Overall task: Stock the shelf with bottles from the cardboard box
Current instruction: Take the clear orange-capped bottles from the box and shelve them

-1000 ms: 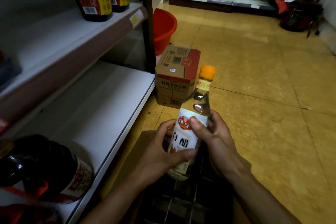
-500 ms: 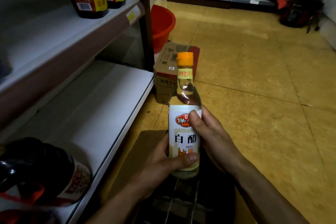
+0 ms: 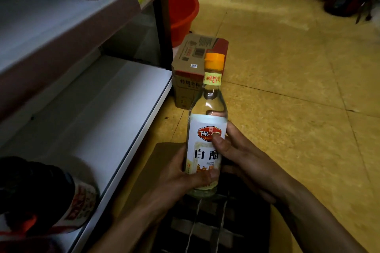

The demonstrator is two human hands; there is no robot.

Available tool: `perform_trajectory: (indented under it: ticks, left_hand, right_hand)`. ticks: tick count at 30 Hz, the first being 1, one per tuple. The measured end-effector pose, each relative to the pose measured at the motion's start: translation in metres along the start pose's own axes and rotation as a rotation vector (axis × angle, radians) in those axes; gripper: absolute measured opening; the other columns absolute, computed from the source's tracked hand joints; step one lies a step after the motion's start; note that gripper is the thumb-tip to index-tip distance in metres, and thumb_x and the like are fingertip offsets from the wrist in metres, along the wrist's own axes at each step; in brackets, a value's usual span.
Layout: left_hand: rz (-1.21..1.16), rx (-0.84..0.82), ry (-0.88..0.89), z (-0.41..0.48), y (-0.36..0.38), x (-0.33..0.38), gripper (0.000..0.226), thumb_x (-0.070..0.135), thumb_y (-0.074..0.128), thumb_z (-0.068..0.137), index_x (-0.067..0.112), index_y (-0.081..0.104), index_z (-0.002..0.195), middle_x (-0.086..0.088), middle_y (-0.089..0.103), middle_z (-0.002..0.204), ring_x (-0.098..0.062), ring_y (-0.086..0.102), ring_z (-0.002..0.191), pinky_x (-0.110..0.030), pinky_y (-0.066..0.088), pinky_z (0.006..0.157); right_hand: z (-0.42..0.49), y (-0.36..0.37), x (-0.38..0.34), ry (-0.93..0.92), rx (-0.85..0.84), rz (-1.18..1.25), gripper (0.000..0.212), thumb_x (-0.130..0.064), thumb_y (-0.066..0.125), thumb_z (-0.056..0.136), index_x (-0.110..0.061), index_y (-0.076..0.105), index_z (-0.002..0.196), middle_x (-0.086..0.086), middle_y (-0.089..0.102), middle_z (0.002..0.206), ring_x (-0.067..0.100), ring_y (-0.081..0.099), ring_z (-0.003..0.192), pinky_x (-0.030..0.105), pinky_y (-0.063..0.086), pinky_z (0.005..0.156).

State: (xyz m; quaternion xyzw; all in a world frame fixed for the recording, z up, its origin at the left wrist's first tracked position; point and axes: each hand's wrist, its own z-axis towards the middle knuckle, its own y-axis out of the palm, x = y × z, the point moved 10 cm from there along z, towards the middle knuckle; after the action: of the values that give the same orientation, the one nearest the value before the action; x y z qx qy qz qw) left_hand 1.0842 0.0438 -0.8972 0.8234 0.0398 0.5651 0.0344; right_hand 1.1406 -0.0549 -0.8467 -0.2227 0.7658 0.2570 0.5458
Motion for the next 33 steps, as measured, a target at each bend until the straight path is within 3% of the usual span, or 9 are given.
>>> perform_trajectory:
  ticks: [5, 8, 10, 14, 18, 22, 27, 33]
  left_hand:
    - [-0.052, -0.001, -0.073, -0.011, 0.002, 0.002, 0.064, 0.027, 0.082, 0.074, 0.038, 0.058, 0.132, 0.010, 0.075, 0.120, -0.010, 0.072, 0.111, -0.032, 0.057, 0.095]
    - [-0.090, 0.008, -0.125, -0.025, 0.004, 0.008, 0.064, 0.026, 0.084, 0.073, 0.039, 0.058, 0.130, 0.013, 0.076, 0.117, -0.004, 0.072, 0.107, -0.021, 0.058, 0.083]
    - [-0.100, 0.008, -0.155, -0.033, 0.005, 0.011, 0.063, 0.021, 0.087, 0.077, 0.037, 0.058, 0.130, 0.012, 0.077, 0.116, -0.004, 0.072, 0.107, -0.018, 0.058, 0.081]
    - [-0.098, 0.014, -0.191, -0.054, 0.005, 0.019, 0.055, 0.007, 0.076, 0.086, 0.035, 0.057, 0.130, 0.013, 0.077, 0.116, -0.003, 0.072, 0.106, -0.015, 0.057, 0.081]
    - [-0.100, -0.020, -0.228, -0.080, 0.011, 0.026, 0.060, 0.008, 0.073, 0.089, 0.036, 0.053, 0.138, 0.007, 0.074, 0.124, -0.009, 0.070, 0.115, -0.019, 0.056, 0.088]
    - [-0.121, 0.002, -0.290, -0.115, 0.022, 0.032, 0.056, 0.009, 0.073, 0.088, 0.032, 0.054, 0.135, 0.008, 0.075, 0.121, -0.006, 0.071, 0.109, -0.016, 0.056, 0.082]
    - [-0.138, -0.035, -0.394, -0.172, 0.043, 0.050, 0.058, 0.021, 0.080, 0.084, 0.028, 0.056, 0.137, 0.001, 0.072, 0.128, -0.016, 0.069, 0.119, -0.038, 0.057, 0.098]
    - [-0.138, -0.054, -0.423, -0.235, 0.069, 0.141, 0.057, 0.023, 0.079, 0.086, 0.035, 0.057, 0.137, 0.005, 0.072, 0.129, -0.012, 0.068, 0.120, -0.037, 0.055, 0.099]
  right_hand:
    - [-0.002, 0.003, -0.004, 0.046, 0.075, 0.034, 0.044, -0.033, 0.059, 0.092, -0.045, 0.054, 0.134, -0.013, 0.075, 0.119, 0.012, 0.072, 0.112, 0.024, 0.060, 0.084]
    - [-0.013, 0.014, -0.004, 0.106, 0.112, 0.143, 0.039, -0.027, 0.063, 0.094, -0.030, 0.062, 0.132, 0.001, 0.075, 0.123, 0.022, 0.071, 0.115, 0.046, 0.055, 0.101]
    - [-0.021, 0.019, -0.004, 0.129, 0.150, 0.201, 0.043, -0.030, 0.067, 0.087, -0.026, 0.064, 0.130, 0.004, 0.075, 0.122, 0.024, 0.071, 0.115, 0.051, 0.052, 0.104]
    - [-0.035, 0.029, -0.003, 0.161, 0.197, 0.236, 0.047, -0.033, 0.069, 0.080, -0.027, 0.067, 0.126, 0.003, 0.076, 0.120, 0.023, 0.072, 0.113, 0.049, 0.053, 0.102]
    - [-0.056, 0.038, -0.010, 0.153, 0.206, 0.215, 0.040, -0.032, 0.065, 0.085, -0.028, 0.068, 0.125, 0.003, 0.075, 0.121, 0.023, 0.071, 0.114, 0.049, 0.054, 0.100]
    - [-0.088, 0.048, -0.017, 0.180, 0.226, 0.164, 0.039, -0.026, 0.061, 0.090, -0.026, 0.065, 0.128, 0.004, 0.074, 0.122, 0.023, 0.070, 0.116, 0.047, 0.055, 0.100]
    - [-0.147, 0.064, -0.032, 0.274, 0.237, 0.160, 0.039, -0.035, 0.062, 0.088, -0.034, 0.065, 0.126, 0.001, 0.075, 0.121, 0.022, 0.071, 0.114, 0.041, 0.060, 0.092]
    - [-0.205, 0.079, -0.113, 0.379, 0.200, 0.151, 0.043, -0.048, 0.066, 0.094, -0.038, 0.059, 0.135, 0.001, 0.071, 0.130, 0.024, 0.069, 0.120, 0.060, 0.051, 0.103]
